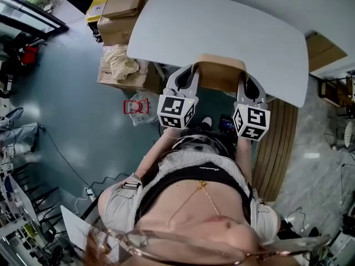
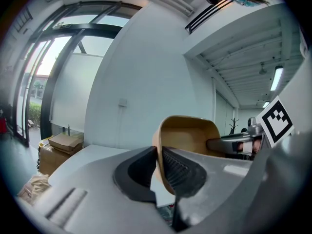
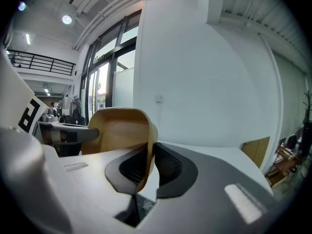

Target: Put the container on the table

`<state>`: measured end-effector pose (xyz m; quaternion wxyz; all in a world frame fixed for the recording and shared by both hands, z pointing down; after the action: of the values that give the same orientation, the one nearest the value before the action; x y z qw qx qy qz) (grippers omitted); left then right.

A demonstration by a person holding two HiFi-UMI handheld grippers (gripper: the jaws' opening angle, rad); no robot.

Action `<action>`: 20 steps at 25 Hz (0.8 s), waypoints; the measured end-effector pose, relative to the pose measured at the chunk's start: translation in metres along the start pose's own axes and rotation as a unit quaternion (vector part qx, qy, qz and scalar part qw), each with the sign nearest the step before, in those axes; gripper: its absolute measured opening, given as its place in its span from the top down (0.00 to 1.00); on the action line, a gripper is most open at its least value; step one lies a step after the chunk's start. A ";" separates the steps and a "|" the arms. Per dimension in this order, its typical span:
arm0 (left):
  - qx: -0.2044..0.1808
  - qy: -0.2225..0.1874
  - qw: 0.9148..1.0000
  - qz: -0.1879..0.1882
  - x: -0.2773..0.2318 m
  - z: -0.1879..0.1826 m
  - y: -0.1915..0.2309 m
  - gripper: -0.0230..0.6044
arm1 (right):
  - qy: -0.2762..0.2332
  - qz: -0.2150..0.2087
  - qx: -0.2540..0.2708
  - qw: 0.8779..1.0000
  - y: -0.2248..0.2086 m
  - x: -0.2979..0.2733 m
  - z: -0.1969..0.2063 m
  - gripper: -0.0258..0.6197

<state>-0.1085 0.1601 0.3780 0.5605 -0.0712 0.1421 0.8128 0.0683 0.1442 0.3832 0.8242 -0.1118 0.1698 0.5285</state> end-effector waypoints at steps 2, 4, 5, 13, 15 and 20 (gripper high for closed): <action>0.001 -0.001 1.000 -0.001 -0.006 -0.001 -0.004 0.94 | -0.002 -0.001 -0.002 1.000 -0.007 -0.001 -0.001 0.88; 0.002 -0.001 1.000 -0.003 -0.012 -0.001 -0.008 0.94 | -0.002 -0.003 -0.004 1.000 -0.014 -0.003 0.000 0.88; 0.002 0.000 1.000 -0.004 -0.014 0.000 -0.010 0.94 | -0.001 -0.005 -0.004 1.000 -0.018 -0.004 0.001 0.88; 0.006 0.001 1.000 -0.025 -0.019 0.007 -0.021 0.94 | 0.001 -0.025 0.004 1.000 -0.031 -0.007 0.005 0.89; 0.010 0.001 0.999 -0.031 -0.018 0.008 -0.021 0.94 | 0.003 -0.031 0.005 1.000 -0.030 -0.008 0.006 0.89; 0.017 0.000 0.999 -0.040 -0.017 0.010 -0.019 0.94 | 0.004 -0.037 0.014 0.999 -0.029 -0.010 0.005 0.89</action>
<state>-0.0843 0.1541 0.3894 0.5935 -0.0676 0.1531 0.7873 0.0913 0.1253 0.3920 0.8441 -0.1092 0.1762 0.4946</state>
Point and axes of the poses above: the fingertips, and each gripper's own axes: x backward along the fingers, y to its left, z out of its underside, the point moved 3 cm from there along x, backward along the fingers, and after that the axes turned 6 degrees about y, right-handed, at the moved point
